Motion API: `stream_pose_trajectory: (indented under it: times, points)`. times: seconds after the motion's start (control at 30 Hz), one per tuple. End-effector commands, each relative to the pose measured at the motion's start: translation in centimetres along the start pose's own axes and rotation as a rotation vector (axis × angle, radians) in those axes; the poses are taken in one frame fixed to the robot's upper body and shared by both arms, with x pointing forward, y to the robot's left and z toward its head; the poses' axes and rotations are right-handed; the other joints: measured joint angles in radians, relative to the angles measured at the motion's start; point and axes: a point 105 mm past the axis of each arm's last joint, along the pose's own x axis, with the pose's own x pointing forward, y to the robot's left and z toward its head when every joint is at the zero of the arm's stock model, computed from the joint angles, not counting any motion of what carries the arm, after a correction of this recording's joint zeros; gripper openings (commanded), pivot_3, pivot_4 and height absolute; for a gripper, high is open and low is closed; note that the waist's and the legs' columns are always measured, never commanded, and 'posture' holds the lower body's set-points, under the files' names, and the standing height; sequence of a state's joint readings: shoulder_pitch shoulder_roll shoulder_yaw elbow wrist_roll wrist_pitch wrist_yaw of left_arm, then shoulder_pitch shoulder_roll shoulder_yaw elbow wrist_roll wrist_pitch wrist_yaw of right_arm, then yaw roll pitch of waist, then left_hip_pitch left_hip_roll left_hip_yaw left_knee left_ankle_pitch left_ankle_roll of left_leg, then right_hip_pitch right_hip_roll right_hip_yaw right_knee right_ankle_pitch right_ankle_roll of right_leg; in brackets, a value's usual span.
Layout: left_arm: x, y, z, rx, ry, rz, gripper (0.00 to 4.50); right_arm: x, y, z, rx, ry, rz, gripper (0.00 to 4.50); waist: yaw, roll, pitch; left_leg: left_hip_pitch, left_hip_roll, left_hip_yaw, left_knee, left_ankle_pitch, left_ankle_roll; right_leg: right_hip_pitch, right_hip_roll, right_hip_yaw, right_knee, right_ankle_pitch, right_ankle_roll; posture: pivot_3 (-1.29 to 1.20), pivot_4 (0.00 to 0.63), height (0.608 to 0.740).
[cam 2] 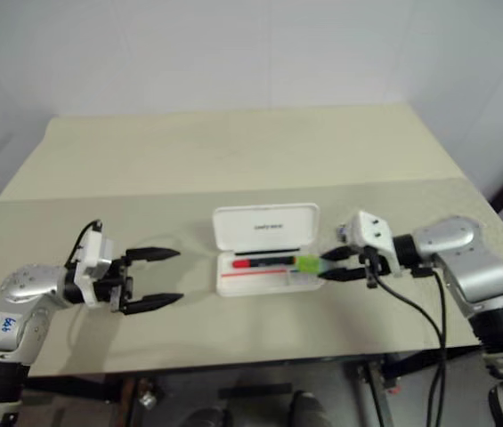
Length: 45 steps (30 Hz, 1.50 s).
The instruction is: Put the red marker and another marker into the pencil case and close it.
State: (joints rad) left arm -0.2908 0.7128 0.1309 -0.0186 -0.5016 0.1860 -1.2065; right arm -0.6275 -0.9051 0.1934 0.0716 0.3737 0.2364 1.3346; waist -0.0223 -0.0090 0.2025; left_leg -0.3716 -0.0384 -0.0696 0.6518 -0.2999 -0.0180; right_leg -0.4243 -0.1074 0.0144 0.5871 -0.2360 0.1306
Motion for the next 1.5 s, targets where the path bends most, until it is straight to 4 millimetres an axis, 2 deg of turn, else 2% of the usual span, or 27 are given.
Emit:
stream_pose_trajectory:
  times: [0.03,0.17,0.23,0.53,0.8,1.17,1.5]
  points:
    - [-0.2,0.3,0.5,0.043,0.006,-0.006,4.50,1.1,-0.8,1.6,-0.051,-0.008,-0.020,1.16,0.000,0.000,0.000,0.000,0.000,0.000,0.000,0.000,0.000,0.000,0.000,0.000,0.000,0.000,0.000,0.00,0.150,0.740]
    - [-0.1,0.5,0.5,0.048,0.004,-0.005,4.50,3.4,-1.1,2.8,-0.059,-0.035,-0.005,1.16,-0.001,0.000,0.000,-0.001,0.000,0.000,-0.001,0.000,0.000,-0.002,0.000,0.000,0.000,0.000,0.000,0.00,0.150,0.740]
    - [-0.3,0.3,0.5,0.050,0.003,-0.001,4.50,4.5,-0.6,3.4,-0.065,-0.046,0.048,1.16,-0.002,0.000,0.000,-0.002,0.000,0.000,-0.001,0.000,0.000,-0.003,0.000,0.000,0.003,0.000,0.000,0.00,0.150,0.740]
    - [-0.5,0.0,0.4,0.046,0.006,0.014,4.50,7.7,0.4,4.5,-0.100,-0.038,0.158,1.16,-0.003,0.000,0.000,-0.003,0.000,0.000,-0.001,0.000,0.000,-0.004,0.001,0.000,0.004,0.000,0.000,0.00,0.150,0.740]
    - [-0.3,-0.2,0.2,0.043,-0.002,0.030,4.50,10.6,0.2,6.0,-0.130,-0.045,0.182,1.16,-0.005,0.000,0.000,-0.003,0.001,0.000,-0.001,0.000,-0.001,-0.005,0.001,0.000,0.004,0.000,0.000,0.00,0.150,0.740]
    - [-0.4,-0.4,0.2,0.042,-0.010,0.049,4.50,11.3,0.5,4.6,-0.123,0.002,0.226,1.16,-0.005,-0.001,0.000,-0.003,0.001,0.000,-0.002,0.000,-0.001,-0.005,0.002,0.000,0.004,0.000,0.000,0.00,0.150,0.740]
    - [-0.4,-0.3,0.3,0.043,-0.009,0.054,4.50,11.8,0.7,4.2,-0.107,0.006,0.235,1.16,-0.006,-0.001,0.000,-0.003,0.001,0.000,-0.002,0.000,-0.001,-0.005,0.002,0.000,0.004,0.000,0.000,0.00,0.150,0.740]
